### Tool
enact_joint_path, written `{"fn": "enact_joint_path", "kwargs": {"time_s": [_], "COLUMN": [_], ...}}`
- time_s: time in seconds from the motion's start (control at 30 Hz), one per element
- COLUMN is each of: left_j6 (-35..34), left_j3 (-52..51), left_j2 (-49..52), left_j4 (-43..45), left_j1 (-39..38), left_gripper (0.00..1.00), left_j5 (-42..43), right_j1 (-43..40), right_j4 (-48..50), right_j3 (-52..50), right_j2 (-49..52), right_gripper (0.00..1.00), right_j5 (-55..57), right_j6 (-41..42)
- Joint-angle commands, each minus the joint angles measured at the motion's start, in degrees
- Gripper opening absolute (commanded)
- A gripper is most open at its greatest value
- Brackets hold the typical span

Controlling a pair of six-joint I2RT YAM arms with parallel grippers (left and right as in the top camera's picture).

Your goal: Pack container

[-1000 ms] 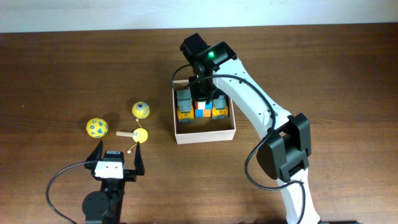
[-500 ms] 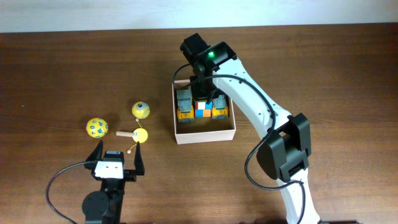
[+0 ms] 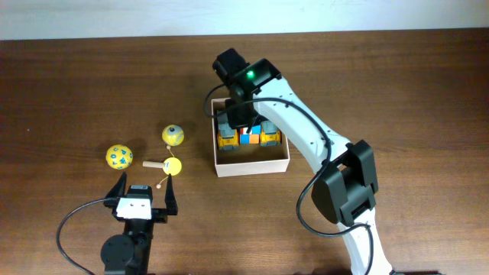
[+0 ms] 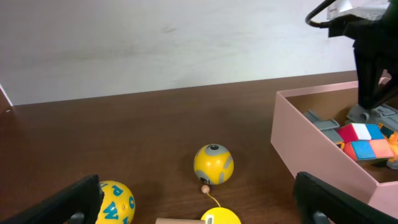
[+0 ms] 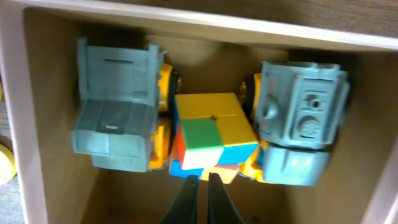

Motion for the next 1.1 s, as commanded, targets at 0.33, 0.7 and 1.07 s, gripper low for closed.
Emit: {"fn": "enact_joint_path", "kwargs": {"time_s": [0.33, 0.7, 1.07], "left_j6": [0.3, 0.3, 0.3], "left_j3": [-0.3, -0.3, -0.3], "left_j2": [-0.5, -0.5, -0.5], "left_j4": [-0.1, -0.1, -0.1], "left_j1": [-0.2, -0.2, -0.2], "left_gripper": [0.99, 0.99, 0.99], "left_j5": [-0.2, -0.2, -0.2], "right_j1": [0.5, 0.5, 0.4], "right_j4": [0.5, 1.0, 2.6], "right_j3": [-0.8, -1.1, -1.1], "right_j2": [2.6, 3.9, 6.3], "right_gripper": [0.04, 0.04, 0.04], "right_j5": [-0.2, -0.2, -2.0], "right_j6": [0.5, 0.4, 0.0]}}
